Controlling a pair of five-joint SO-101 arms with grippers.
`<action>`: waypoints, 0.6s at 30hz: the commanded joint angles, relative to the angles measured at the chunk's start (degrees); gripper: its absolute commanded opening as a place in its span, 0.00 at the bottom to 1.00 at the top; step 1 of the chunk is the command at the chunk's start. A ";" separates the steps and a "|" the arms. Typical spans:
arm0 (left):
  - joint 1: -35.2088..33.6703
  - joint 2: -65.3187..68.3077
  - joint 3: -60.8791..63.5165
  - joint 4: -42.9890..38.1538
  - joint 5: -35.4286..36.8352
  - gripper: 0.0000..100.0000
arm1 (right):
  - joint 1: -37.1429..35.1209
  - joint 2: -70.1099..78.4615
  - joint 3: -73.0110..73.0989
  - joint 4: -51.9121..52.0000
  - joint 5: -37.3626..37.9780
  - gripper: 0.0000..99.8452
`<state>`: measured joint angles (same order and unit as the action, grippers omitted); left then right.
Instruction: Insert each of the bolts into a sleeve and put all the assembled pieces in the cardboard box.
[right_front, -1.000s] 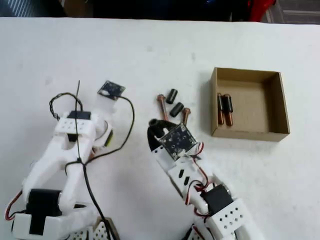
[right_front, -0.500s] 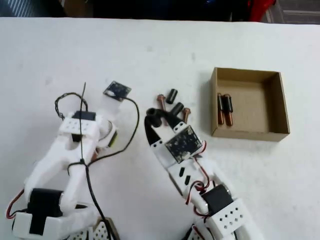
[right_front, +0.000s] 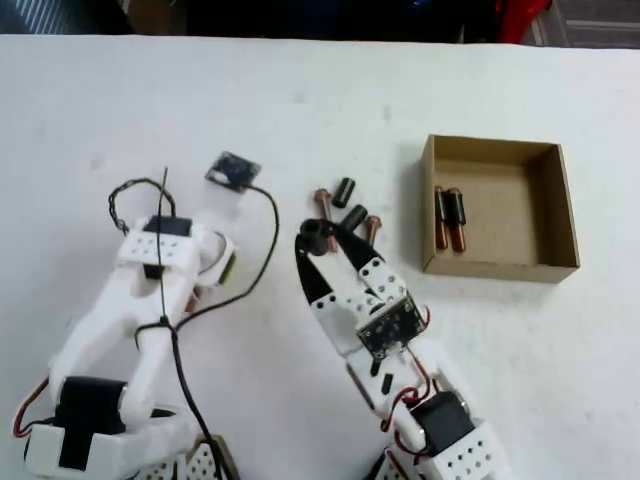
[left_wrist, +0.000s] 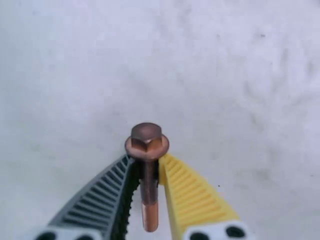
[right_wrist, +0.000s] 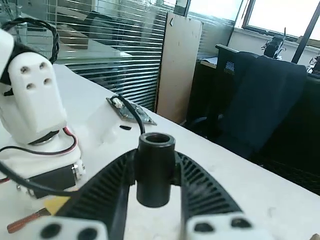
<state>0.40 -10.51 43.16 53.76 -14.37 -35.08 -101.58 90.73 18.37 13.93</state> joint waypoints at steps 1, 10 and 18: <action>0.57 -3.30 -5.45 -0.53 8.70 0.02 | 0.31 0.31 -0.18 0.22 -0.26 0.02; 2.33 -3.30 -16.62 6.42 20.92 0.02 | 0.22 -1.54 6.07 -1.80 -8.35 0.02; 7.43 -3.30 -33.32 16.88 24.35 0.02 | 0.40 -1.19 6.07 -0.48 -8.35 0.02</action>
<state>5.58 -10.51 19.52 67.91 8.22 -35.08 -102.20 96.35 18.02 6.20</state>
